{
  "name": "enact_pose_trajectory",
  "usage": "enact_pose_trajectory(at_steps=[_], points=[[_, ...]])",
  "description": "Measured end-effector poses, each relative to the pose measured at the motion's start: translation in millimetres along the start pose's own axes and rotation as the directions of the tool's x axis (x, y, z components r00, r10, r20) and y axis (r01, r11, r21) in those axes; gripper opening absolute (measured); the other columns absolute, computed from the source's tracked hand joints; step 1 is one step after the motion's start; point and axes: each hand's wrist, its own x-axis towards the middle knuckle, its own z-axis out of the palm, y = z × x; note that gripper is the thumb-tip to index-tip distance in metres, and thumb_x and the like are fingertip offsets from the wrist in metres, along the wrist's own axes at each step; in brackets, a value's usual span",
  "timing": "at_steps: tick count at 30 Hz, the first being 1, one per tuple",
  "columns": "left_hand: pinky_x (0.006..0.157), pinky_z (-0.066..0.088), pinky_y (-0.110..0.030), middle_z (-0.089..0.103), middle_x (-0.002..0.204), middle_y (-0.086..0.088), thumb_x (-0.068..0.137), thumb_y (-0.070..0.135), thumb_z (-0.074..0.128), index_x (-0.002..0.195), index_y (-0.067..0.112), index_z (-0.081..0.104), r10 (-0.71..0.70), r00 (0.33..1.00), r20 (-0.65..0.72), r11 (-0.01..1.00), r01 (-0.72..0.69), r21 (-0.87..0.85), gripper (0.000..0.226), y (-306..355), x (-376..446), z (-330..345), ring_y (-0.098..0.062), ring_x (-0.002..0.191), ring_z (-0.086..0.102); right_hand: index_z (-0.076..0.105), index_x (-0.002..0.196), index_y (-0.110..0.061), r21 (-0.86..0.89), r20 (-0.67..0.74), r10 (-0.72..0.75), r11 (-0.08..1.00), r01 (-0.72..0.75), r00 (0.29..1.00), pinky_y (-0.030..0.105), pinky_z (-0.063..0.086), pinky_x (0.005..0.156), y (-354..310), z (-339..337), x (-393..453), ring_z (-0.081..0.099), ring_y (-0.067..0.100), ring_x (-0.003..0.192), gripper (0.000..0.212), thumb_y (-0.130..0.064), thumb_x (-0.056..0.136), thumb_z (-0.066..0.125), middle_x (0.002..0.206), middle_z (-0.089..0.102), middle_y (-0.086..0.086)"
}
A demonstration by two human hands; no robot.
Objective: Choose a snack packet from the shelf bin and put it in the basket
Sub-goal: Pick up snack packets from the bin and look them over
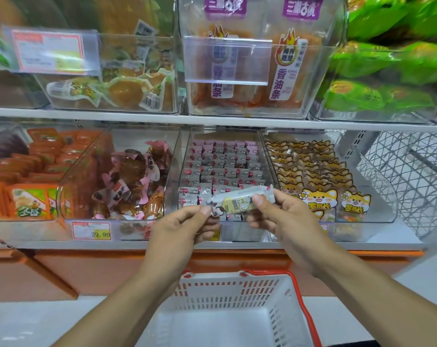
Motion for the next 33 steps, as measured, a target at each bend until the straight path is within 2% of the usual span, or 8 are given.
enact_pose_trajectory(at_steps=[8, 12, 15, 17, 21, 26, 29, 33], points=[[0.066, 0.057, -0.018, 0.079, 0.083, -0.005, 0.099, 0.019, 0.063, 0.096, 0.007, 0.072, 0.053, 0.998, -0.014, 0.995, -0.052, 0.08, 0.015, 4, 15, 15, -0.012, 0.078, 0.075, 0.074, 0.11, -0.012, 0.055, -0.167, -0.096, 0.993, 0.107, 0.981, 0.028, 0.058, 0.086, -7, 7, 9, 0.073, 0.019, 0.094, 0.035, -0.034, 0.083, 0.073, 0.107, 0.076, 0.007], [0.073, 0.058, -0.025, 0.077, 0.081, 0.001, 0.097, 0.017, 0.068, 0.088, 0.018, 0.073, 0.191, 0.98, -0.057, 0.938, -0.165, 0.305, 0.01, -3, 19, 13, -0.013, 0.079, 0.071, 0.07, 0.107, -0.026, -0.256, -0.29, -0.274, 0.945, 0.202, 0.917, 0.027, 0.061, 0.081, -14, 7, 24, 0.074, 0.013, 0.093, 0.017, -0.022, 0.091, 0.075, 0.098, 0.077, -0.003], [0.074, 0.049, -0.012, 0.072, 0.087, 0.017, 0.095, 0.024, 0.069, 0.086, 0.029, 0.071, 0.329, 0.943, 0.044, 0.785, -0.3, 0.542, 0.011, -5, 18, 9, 0.002, 0.084, 0.064, 0.057, 0.099, -0.041, -0.616, -0.279, -0.468, 0.757, 0.217, 0.838, 0.016, 0.053, 0.065, -23, 5, 41, 0.065, -0.002, 0.078, 0.027, -0.028, 0.089, 0.078, 0.089, 0.068, -0.01], [0.091, 0.046, -0.017, 0.064, 0.099, 0.025, 0.095, 0.028, 0.069, 0.094, 0.032, 0.07, 0.362, 0.92, 0.149, 0.659, -0.366, 0.657, 0.004, -6, 18, 8, 0.003, 0.101, 0.058, 0.055, 0.104, -0.04, -0.745, -0.229, -0.524, 0.637, 0.198, 0.82, 0.017, 0.049, 0.063, -23, 3, 56, 0.063, 0.0, 0.079, 0.028, -0.029, 0.09, 0.077, 0.093, 0.066, -0.011], [0.106, 0.02, -0.015, 0.051, 0.135, 0.022, 0.094, 0.036, 0.067, 0.125, 0.037, 0.06, 0.313, 0.899, 0.306, 0.436, -0.422, 0.795, 0.032, -13, 18, 8, 0.002, 0.13, 0.038, 0.053, 0.112, -0.032, -0.846, -0.166, -0.529, 0.511, 0.156, 0.832, 0.015, 0.042, 0.047, -25, 0, 88, 0.063, 0.004, 0.065, 0.029, -0.018, 0.094, 0.07, 0.088, 0.068, -0.007], [0.109, 0.011, -0.016, 0.044, 0.146, 0.016, 0.095, 0.04, 0.065, 0.131, 0.036, 0.059, 0.308, 0.882, 0.357, 0.364, -0.456, 0.812, 0.037, -17, 21, 7, 0.0, 0.138, 0.029, 0.045, 0.098, -0.039, -0.931, -0.033, -0.466, 0.337, 0.143, 0.884, 0.013, 0.039, 0.039, -30, -1, 119, 0.061, 0.007, 0.068, 0.037, -0.008, 0.095, 0.064, 0.103, 0.061, -0.001], [0.109, 0.009, -0.015, 0.044, 0.144, 0.017, 0.094, 0.04, 0.067, 0.128, 0.037, 0.06, 0.328, 0.875, 0.356, 0.362, -0.464, 0.808, 0.035, -18, 22, 5, 0.001, 0.138, 0.027, 0.059, 0.103, -0.035, -0.983, -0.064, -0.283, 0.183, -0.012, 0.957, 0.024, 0.054, 0.051, -28, 4, 139, 0.071, 0.017, 0.079, 0.034, -0.002, 0.096, 0.055, 0.118, 0.067, 0.005], [0.109, 0.01, -0.016, 0.043, 0.144, 0.016, 0.093, 0.04, 0.067, 0.127, 0.036, 0.06, 0.305, 0.882, 0.36, 0.364, -0.457, 0.811, 0.035, -21, 23, 3, -0.001, 0.139, 0.025, 0.066, 0.124, -0.024, -0.966, 0.019, -0.108, -0.258, -0.009, 0.994, 0.042, 0.058, 0.096, -19, 15, 153, 0.064, 0.03, 0.115, 0.035, -0.005, 0.095, 0.061, 0.138, 0.058, 0.011]])
